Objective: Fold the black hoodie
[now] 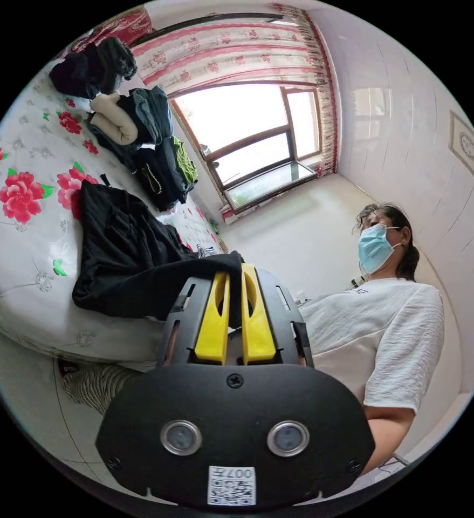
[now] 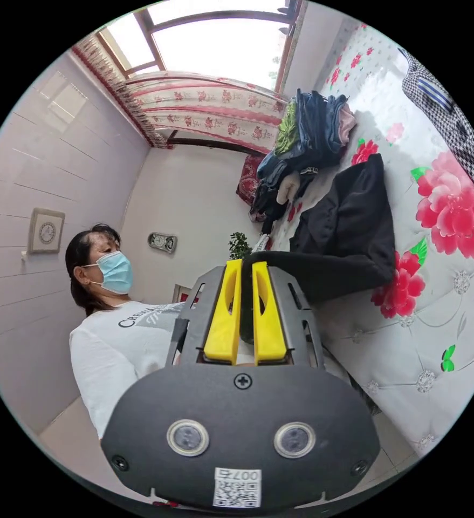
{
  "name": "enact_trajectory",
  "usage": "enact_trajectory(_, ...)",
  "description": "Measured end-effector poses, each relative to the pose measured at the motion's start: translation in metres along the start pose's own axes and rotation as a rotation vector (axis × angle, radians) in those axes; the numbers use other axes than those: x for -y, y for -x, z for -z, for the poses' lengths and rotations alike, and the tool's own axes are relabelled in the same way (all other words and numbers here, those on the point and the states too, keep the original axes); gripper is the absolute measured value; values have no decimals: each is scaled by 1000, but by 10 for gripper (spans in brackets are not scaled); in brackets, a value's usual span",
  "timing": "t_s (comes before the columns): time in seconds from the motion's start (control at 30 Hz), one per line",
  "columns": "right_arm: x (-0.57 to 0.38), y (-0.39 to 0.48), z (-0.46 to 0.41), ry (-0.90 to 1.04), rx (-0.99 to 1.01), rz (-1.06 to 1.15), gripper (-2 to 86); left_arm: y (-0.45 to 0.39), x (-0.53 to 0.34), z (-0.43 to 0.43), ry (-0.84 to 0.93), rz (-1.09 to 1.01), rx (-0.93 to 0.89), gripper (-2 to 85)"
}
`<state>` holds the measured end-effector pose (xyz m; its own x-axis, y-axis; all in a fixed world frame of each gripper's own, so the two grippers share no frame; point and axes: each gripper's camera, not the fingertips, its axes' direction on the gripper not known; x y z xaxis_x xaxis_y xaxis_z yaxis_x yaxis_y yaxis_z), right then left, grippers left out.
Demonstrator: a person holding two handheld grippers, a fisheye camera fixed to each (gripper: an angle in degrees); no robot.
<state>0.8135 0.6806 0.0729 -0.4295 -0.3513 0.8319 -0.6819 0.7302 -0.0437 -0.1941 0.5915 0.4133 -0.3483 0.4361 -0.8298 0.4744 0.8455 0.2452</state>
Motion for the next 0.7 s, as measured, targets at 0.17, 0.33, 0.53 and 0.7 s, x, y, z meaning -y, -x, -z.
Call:
enact_trajectory(0.17,76,-23,-26,-62,42,-100,10,40,95,-32,15,46,42,20)
enact_trajectory(0.33,196,-49,-70,-295,-161,-156,24,119,219,-77,-130,283,209,51)
enact_trajectory(0.53,213,-112,-138,-312,-439,-183,36,206,255,-121,-90,467,552,72)
enact_trajectory(0.7,149,-158,-183,-162,-674,-152,49,225,234,-117,4,362,642,76)
